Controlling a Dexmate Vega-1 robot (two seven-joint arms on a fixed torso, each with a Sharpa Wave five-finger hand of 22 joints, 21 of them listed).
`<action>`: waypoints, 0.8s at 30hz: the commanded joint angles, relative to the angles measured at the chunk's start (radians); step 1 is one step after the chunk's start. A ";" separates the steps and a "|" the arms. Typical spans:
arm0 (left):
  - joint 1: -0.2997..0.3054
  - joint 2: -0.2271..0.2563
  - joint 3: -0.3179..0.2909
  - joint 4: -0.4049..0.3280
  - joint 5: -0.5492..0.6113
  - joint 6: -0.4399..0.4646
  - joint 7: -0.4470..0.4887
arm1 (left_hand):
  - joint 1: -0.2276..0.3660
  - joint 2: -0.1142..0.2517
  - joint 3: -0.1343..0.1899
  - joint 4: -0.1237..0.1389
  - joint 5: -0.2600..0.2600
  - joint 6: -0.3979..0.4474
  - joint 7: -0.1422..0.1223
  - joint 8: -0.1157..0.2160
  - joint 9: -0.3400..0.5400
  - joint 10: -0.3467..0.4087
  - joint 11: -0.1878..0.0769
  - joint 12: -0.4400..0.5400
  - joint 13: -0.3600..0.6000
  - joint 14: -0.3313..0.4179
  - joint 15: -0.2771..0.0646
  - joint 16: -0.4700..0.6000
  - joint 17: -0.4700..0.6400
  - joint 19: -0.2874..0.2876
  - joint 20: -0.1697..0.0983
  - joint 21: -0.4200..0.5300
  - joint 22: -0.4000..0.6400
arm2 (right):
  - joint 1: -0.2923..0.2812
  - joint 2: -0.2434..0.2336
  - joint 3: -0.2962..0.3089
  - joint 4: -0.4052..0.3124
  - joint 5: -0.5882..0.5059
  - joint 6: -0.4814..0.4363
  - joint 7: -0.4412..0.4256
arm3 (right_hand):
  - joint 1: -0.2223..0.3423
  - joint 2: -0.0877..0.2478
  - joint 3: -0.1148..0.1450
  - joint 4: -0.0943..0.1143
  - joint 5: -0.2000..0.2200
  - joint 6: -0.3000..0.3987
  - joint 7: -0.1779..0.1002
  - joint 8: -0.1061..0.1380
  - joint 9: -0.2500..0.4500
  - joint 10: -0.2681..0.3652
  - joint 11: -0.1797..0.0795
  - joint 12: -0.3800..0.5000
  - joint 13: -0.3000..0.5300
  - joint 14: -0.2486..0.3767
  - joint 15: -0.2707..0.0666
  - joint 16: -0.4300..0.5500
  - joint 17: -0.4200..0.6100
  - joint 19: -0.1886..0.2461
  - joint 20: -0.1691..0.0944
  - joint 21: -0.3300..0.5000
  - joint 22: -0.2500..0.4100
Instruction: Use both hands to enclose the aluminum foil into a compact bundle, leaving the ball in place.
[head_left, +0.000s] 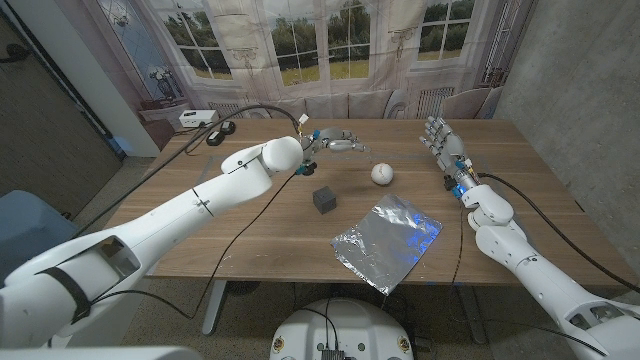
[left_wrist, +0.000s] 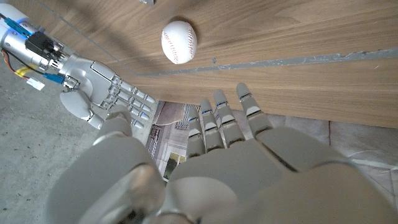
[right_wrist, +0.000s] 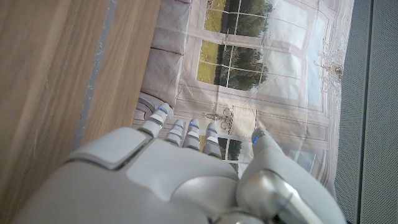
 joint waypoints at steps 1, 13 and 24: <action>-0.164 0.006 0.152 -0.080 0.117 0.141 -0.190 | 0.045 0.021 0.018 -0.015 -0.009 0.031 -0.004 0.005 0.008 0.006 -0.009 0.022 0.020 0.019 -0.010 0.018 0.022 0.046 0.003 0.016 0.001 | -0.009 0.004 0.006 0.004 0.013 0.015 0.009 | 0.002 0.001 0.003 -0.004 0.007 0.015 0.000 0.007 0.004 0.010 0.007 0.004 0.003 0.001 0.005 0.006 0.003 0.003 0.004 0.005 0.002; -0.264 -0.036 0.251 -0.072 0.210 0.247 -0.325 | 0.098 0.037 0.038 -0.019 -0.052 0.233 0.039 0.040 0.027 0.186 -0.028 0.161 0.083 0.272 -0.074 0.123 0.070 0.364 -0.084 0.125 -0.002 | -0.018 0.003 0.011 -0.003 0.018 0.020 0.011 | 0.001 0.001 0.002 -0.005 0.007 0.019 0.001 0.008 0.004 0.011 0.006 0.004 0.003 0.002 0.005 0.006 0.004 0.003 0.005 0.005 0.002; -0.410 -0.134 0.389 0.058 0.256 0.324 -0.481 | 0.045 0.021 0.015 0.006 -0.052 0.276 0.091 0.021 0.020 0.277 -0.031 0.222 0.114 0.406 -0.095 0.175 0.096 0.523 -0.163 0.187 -0.002 | -0.026 0.007 0.019 0.003 0.027 0.035 0.016 | 0.000 0.001 0.001 -0.005 0.007 0.021 0.001 0.008 0.004 0.015 0.008 0.005 0.004 0.002 0.006 0.006 0.004 0.003 0.006 0.005 0.002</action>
